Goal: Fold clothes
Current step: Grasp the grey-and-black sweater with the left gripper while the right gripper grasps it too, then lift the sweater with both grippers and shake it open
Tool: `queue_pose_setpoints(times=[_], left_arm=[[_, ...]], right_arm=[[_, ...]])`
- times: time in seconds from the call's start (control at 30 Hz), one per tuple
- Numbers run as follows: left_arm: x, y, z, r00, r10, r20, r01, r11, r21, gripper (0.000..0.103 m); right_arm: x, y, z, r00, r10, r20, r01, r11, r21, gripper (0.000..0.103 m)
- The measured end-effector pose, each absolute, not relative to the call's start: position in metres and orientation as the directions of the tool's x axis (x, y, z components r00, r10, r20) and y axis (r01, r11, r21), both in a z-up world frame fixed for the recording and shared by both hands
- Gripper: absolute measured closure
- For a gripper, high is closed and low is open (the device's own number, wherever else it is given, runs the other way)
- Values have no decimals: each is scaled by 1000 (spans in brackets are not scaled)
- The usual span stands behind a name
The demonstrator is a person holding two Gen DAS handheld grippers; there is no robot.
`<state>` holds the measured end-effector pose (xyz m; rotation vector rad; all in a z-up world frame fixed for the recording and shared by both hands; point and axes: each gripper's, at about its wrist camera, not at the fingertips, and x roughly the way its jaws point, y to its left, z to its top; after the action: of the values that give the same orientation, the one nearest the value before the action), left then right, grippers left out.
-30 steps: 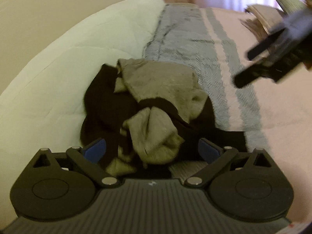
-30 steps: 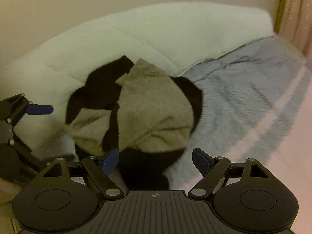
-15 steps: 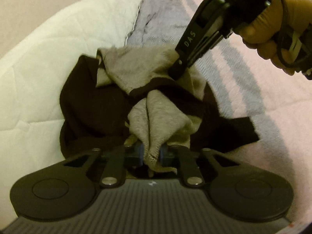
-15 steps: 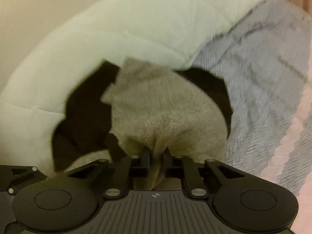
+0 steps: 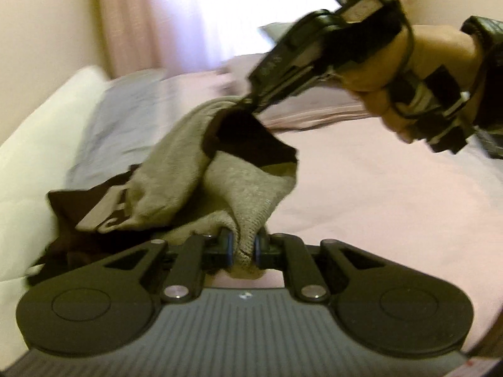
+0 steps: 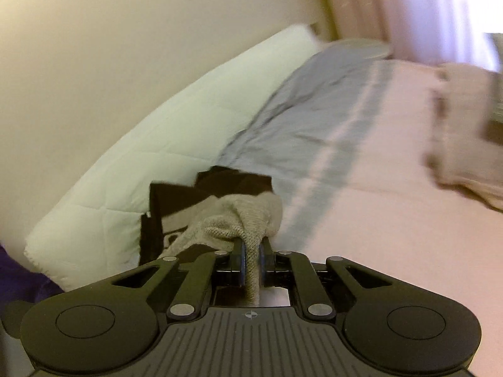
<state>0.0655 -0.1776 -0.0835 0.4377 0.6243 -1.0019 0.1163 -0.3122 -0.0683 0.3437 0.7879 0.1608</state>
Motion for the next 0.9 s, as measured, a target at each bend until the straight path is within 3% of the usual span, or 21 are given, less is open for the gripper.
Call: queue_pose_setpoints(times=[0.13, 0.33, 0.4, 0.43, 0.5, 0.57, 0.73, 0.9], left_arm=[[-41, -250, -68, 267, -707, -655, 932, 363, -12, 94], [-158, -362, -57, -12, -789, -614, 972, 134, -191, 93], [-179, -399, -65, -110, -767, -632, 972, 51, -231, 85], [-185, -409, -69, -123, -758, -641, 976, 24, -215, 84], [-197, -426, -80, -111, -732, -672, 991, -27, -135, 72], [-192, -434, -97, -121, -695, -709, 992, -53, -118, 68], [-167, -449, -151, -101, -595, -798, 994, -97, -54, 59], [-172, -453, -205, -142, -536, -832, 972, -236, -14, 47]], right_arm=[[3, -383, -35, 726, 175, -665, 51, 951, 306, 99], [-137, -495, -15, 690, -39, -723, 279, 935, 216, 98], [-167, -535, -31, 645, -115, -756, 382, 905, 189, 96], [-184, -554, -39, 613, -192, -766, 453, 880, 141, 92], [-211, -574, -50, 564, -291, -773, 539, 839, 77, 77], [-244, -583, -61, 544, -338, -768, 614, 784, 90, 54], [-320, -572, -114, 444, -340, -829, 768, 622, 156, 48], [-379, -537, -179, 320, -292, -901, 887, 425, 178, 47]])
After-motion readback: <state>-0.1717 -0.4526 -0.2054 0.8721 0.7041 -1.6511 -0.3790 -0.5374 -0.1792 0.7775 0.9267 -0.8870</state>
